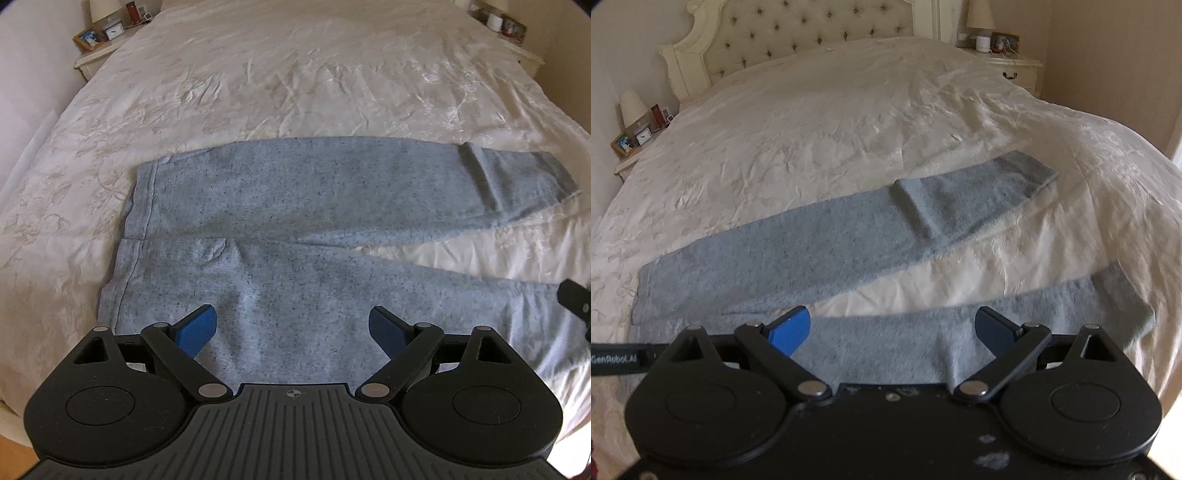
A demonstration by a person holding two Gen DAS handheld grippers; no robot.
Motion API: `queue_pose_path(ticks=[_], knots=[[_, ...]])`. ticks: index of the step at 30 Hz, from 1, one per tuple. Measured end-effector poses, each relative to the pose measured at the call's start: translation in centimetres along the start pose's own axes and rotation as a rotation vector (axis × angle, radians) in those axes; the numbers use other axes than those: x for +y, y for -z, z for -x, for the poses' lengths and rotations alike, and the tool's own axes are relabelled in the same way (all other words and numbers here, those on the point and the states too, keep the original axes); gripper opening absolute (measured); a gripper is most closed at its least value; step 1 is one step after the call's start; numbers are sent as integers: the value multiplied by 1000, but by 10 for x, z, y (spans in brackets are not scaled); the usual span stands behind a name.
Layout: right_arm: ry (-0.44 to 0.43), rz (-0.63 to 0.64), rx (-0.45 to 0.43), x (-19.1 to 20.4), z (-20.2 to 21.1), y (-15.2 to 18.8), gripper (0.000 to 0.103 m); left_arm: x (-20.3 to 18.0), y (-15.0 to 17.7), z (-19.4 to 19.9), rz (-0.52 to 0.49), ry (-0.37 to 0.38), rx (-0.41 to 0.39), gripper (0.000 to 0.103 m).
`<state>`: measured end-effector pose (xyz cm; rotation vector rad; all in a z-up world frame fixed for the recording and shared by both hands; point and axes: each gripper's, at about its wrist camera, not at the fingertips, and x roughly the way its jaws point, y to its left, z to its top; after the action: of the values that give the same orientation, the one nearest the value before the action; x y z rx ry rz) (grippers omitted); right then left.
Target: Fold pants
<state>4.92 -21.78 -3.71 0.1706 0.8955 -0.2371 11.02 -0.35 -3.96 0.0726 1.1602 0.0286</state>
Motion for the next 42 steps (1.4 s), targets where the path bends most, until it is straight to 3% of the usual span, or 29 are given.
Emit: queue_pose_path(ticks=[10,26,39,42], knots=[[-81,23,36,-25,-26,-22,101,-33,-14,4,34,-50,10,90],[-175,110,33,-60,-33,-45,101,-75,-23,13,116,-88,10,90],[-129,122,1,-55,-35,-41,101,-74,-22,12,85,-96,-17,90],[-101,145,29,-44,-36,-42,101,-68,-21,9,79,-82,-23,90]])
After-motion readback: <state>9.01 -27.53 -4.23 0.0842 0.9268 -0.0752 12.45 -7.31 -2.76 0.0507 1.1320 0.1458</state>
